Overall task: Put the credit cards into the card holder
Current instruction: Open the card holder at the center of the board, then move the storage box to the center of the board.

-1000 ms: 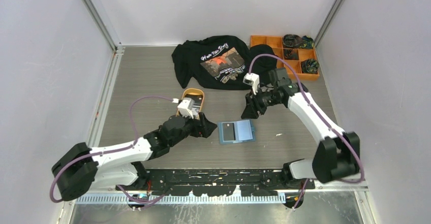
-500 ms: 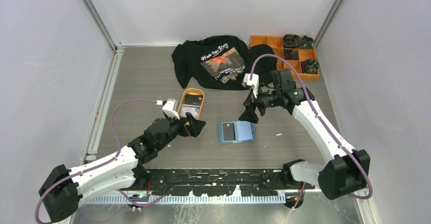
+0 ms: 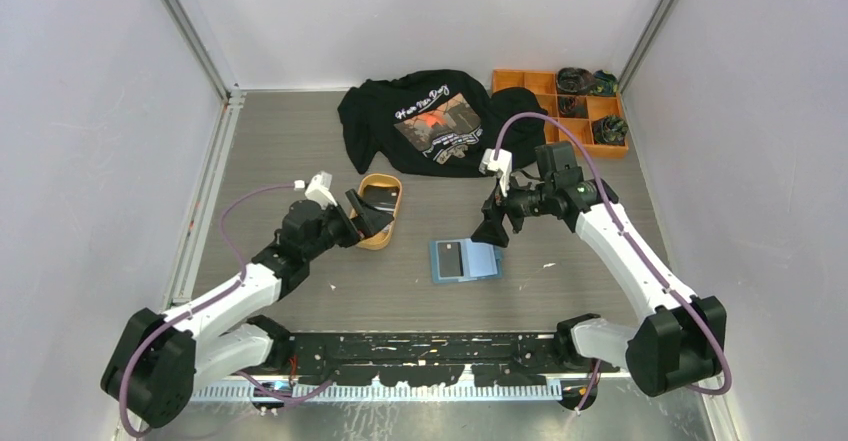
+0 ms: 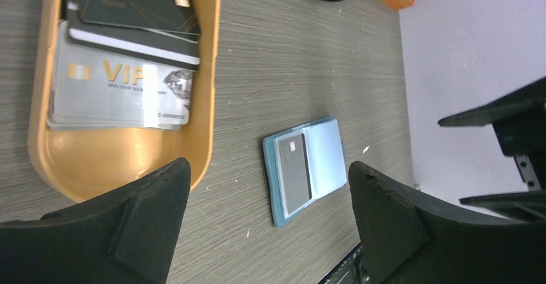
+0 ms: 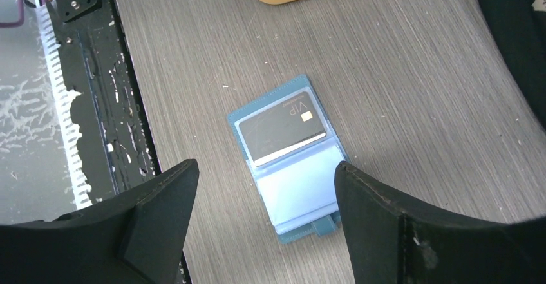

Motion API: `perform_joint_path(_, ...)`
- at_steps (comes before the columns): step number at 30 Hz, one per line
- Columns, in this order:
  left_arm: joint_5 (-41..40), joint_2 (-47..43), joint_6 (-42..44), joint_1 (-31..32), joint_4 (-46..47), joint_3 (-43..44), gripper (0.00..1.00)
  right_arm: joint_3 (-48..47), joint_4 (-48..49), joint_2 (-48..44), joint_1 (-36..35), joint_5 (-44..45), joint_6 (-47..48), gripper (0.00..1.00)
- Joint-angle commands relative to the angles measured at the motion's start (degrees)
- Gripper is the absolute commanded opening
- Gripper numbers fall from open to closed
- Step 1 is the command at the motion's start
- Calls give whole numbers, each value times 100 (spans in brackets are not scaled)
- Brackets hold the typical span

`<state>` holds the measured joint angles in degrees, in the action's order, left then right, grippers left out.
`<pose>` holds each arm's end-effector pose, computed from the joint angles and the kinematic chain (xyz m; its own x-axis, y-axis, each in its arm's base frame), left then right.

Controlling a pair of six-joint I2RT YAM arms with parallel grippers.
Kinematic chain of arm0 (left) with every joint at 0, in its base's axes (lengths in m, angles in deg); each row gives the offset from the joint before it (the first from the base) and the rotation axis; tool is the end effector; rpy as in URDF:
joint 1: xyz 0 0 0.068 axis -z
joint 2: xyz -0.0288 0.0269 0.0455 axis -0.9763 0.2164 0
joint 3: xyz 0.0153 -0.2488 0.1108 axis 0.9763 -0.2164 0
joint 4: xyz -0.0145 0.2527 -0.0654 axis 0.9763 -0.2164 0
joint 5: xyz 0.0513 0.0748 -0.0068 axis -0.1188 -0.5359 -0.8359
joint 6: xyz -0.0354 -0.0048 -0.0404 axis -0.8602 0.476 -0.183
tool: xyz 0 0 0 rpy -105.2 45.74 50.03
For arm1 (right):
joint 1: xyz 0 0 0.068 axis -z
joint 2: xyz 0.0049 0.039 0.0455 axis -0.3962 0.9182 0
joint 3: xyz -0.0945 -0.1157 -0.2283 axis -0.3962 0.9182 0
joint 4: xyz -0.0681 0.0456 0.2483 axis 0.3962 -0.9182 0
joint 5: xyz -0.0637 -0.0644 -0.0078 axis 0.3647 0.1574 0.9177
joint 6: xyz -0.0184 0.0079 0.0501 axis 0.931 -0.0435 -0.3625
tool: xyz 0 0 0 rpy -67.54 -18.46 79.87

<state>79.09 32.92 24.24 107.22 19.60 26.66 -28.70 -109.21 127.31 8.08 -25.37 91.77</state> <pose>0.1857 -0.1120 0.2078 -0.6613 -0.5044 -0.5552 0.1574 0.6304 -0.7602 0.2165 0.0872 0.2884 -0.3092 -0.4377 -0.8443 -0.9313 0.3189 0.1758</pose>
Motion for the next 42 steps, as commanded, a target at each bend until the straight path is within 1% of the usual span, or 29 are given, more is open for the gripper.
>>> perform_joint_path(1,29,350,-1127,-222,414,110,87,-86,279,117,-1,124,-338,82)
perform_joint_path(3,-404,542,-1565,-228,192,184,75,-105,278,158,-29,162,-384,81)
perform_joint_path(4,-665,610,-1801,-231,-96,276,67,-104,279,169,-44,163,-394,81)
perform_joint_path(5,-991,652,-1971,-230,-546,434,64,-90,287,177,-58,153,-386,81)
perform_joint_path(7,-1645,722,-2388,-226,-1667,868,62,-81,288,184,-93,159,-389,81)
perform_joint_path(8,-1893,744,-2466,-229,-2082,1038,61,-75,288,188,-117,166,-381,81)
perform_joint_path(11,-2523,773,-2776,-221,-2610,1278,59,-72,279,204,-182,201,-350,81)
perform_joint_path(16,-3044,967,-3256,-122,-2668,1477,59,-92,220,295,-235,253,-283,81)
perform_joint_path(22,-3045,1644,-3352,-9,-2474,1924,61,-92,200,351,-246,295,-242,81)
perform_joint_path(34,-3163,2802,-3747,355,-2260,2407,61,-118,121,418,-266,337,-154,80)
perform_joint_path(39,-3345,3081,-3986,384,-2121,2459,61,-123,104,409,-266,326,-136,80)
perform_joint_path(42,-3470,3235,-4078,382,-1874,2454,61,-127,98,406,-266,326,-127,80)
